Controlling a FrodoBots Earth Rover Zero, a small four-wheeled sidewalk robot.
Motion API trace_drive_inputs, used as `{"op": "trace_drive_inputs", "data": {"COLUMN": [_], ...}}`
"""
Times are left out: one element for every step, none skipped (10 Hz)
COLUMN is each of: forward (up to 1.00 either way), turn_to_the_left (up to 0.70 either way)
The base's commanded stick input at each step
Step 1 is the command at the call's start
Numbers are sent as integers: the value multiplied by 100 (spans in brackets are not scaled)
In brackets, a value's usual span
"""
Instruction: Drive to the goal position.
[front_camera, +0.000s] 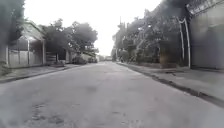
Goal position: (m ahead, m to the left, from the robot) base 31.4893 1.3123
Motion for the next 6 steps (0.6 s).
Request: {"op": "trace_drive_inputs", "data": {"forward": [100, 100, 100, 100, 100, 100], "turn_to_the_left": [1, 1, -11, -39, -39, -39]}}
